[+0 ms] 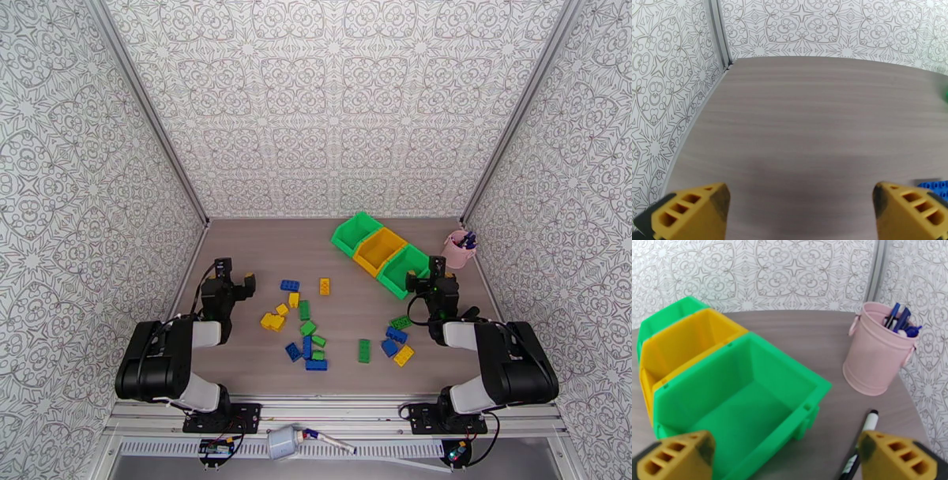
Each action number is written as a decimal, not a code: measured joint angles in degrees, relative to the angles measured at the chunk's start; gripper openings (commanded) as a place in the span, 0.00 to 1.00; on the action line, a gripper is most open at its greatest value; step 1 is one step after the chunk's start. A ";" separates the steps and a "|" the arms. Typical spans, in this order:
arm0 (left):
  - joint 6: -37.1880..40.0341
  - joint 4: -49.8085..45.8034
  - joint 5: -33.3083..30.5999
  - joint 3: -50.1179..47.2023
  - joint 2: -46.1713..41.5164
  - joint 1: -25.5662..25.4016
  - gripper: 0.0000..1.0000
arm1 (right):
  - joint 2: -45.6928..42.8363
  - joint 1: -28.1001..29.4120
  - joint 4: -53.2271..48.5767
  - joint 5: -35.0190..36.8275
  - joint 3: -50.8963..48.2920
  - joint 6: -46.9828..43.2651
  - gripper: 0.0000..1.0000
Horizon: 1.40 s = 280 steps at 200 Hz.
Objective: Sort the legos into containers by color
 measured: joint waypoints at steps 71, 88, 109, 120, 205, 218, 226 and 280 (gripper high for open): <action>0.00 0.00 0.00 0.00 0.02 0.00 1.00 | 0.00 0.00 0.00 0.00 0.00 0.00 1.00; 0.00 0.00 0.00 0.00 0.00 0.00 1.00 | 0.00 0.00 0.00 0.00 0.00 0.00 1.00; 0.00 0.00 0.00 0.00 0.02 0.00 1.00 | 0.00 0.00 0.00 0.00 0.00 0.00 1.00; 0.00 0.00 0.00 0.00 0.00 0.00 1.00 | 0.00 0.00 0.00 0.00 0.00 0.00 1.00; 0.00 0.00 0.00 0.00 0.00 0.00 1.00 | -6.67 0.00 -5.73 1.01 0.20 1.07 1.00; 0.00 0.00 0.00 0.00 0.00 0.00 1.00 | -9.20 0.00 -8.83 1.75 0.68 2.03 1.00; 0.00 0.00 0.00 0.00 0.00 0.00 1.00 | -10.80 0.00 -11.32 2.21 1.20 2.78 1.00; 0.00 0.00 0.00 0.00 0.00 0.00 1.00 | -19.41 0.00 -34.38 3.52 9.07 9.31 1.00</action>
